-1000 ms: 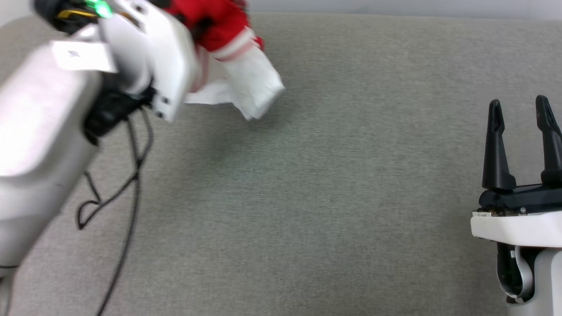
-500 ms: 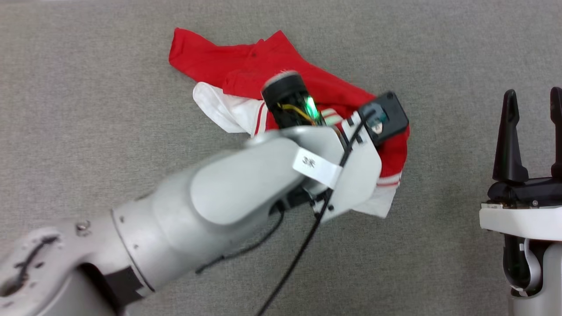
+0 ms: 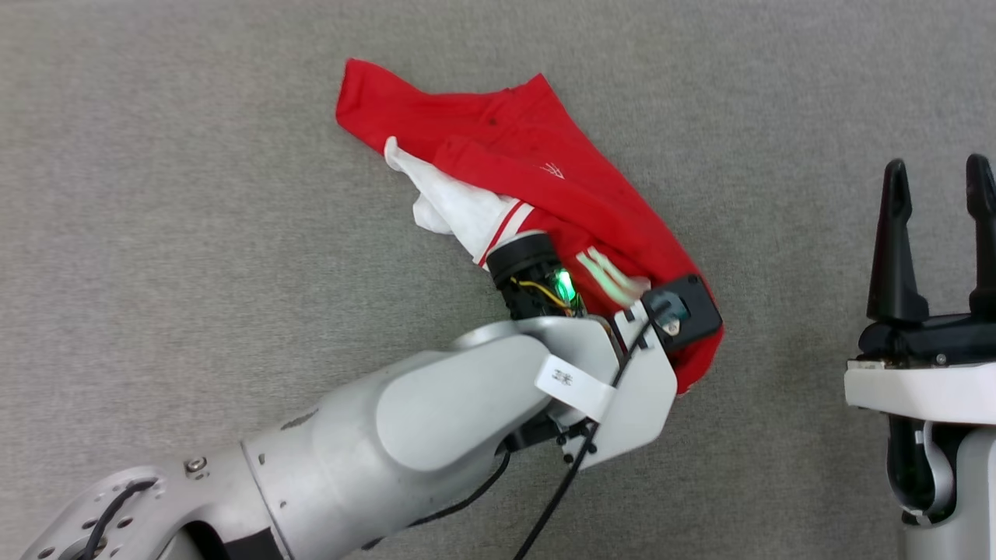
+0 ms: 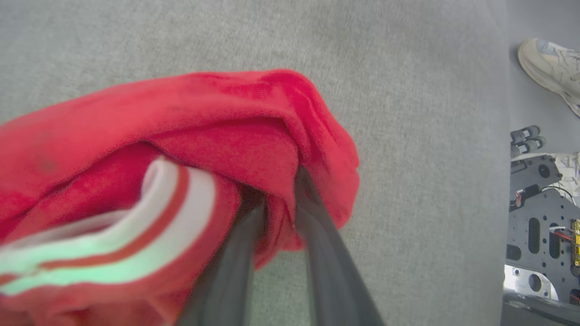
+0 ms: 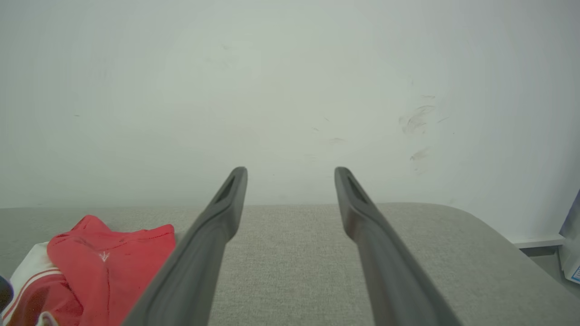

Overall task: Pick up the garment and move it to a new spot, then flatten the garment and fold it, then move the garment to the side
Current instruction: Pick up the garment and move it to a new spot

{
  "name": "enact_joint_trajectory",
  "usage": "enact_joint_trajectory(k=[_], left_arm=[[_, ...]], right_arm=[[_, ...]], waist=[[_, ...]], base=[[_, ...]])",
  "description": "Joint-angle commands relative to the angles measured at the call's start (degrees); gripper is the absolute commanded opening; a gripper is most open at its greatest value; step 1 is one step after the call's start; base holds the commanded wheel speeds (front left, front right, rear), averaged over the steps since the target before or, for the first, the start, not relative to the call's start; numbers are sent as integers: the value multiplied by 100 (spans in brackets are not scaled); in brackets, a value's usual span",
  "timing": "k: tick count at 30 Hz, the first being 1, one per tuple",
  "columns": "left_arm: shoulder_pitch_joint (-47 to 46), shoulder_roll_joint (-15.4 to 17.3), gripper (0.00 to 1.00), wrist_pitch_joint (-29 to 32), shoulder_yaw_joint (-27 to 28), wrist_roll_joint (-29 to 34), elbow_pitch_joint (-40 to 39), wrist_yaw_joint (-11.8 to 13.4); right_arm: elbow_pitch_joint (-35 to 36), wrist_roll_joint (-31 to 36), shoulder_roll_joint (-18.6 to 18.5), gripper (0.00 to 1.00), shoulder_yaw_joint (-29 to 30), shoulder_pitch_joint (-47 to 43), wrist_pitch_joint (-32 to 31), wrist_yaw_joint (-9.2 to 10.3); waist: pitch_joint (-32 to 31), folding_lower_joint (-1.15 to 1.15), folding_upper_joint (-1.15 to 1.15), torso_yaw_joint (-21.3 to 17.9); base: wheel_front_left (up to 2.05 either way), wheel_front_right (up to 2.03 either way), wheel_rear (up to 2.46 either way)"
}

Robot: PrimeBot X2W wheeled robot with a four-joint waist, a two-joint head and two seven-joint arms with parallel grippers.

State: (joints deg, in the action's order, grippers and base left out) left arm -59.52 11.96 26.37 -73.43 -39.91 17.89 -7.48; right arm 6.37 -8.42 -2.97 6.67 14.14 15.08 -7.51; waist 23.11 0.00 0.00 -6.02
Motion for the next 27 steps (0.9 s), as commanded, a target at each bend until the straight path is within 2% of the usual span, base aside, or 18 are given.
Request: enact_joint_trajectory(k=[1,5,9,10,19,25,27], left_arm=[[-90,-38,100,-395,10,-89,118,12],[-96,-62,100,-1530,209,-120,531,18],[158,51,100,-2400,489,-31,803,309],[158,51,100,-2400,489,-31,803,309],[1085,563,100,-3875,1215,-110,795,1372],[1889,956,100,-4153,1930,-83,474,2112],[2183,1065,100,-4163,2356,99,137,2364]], right_arm=[[-40,42,17,100,5,-96,14,4],[-125,113,16,100,1,-302,14,4],[-228,184,17,100,3,-540,14,4],[-228,184,17,100,3,-540,14,4],[-588,250,16,100,51,-1066,14,4],[-790,231,16,100,31,-1332,14,4],[-847,212,15,100,14,-1379,14,4]], waist=[[-221,0,0,127],[-603,0,0,304],[-956,0,0,486],[-956,0,0,486],[-1533,0,0,931],[-1797,0,0,1128],[-1868,0,0,1164]], base=[[0,0,0],[0,0,0],[0,0,0],[0,0,0],[0,0,0],[0,0,0],[0,0,0]])
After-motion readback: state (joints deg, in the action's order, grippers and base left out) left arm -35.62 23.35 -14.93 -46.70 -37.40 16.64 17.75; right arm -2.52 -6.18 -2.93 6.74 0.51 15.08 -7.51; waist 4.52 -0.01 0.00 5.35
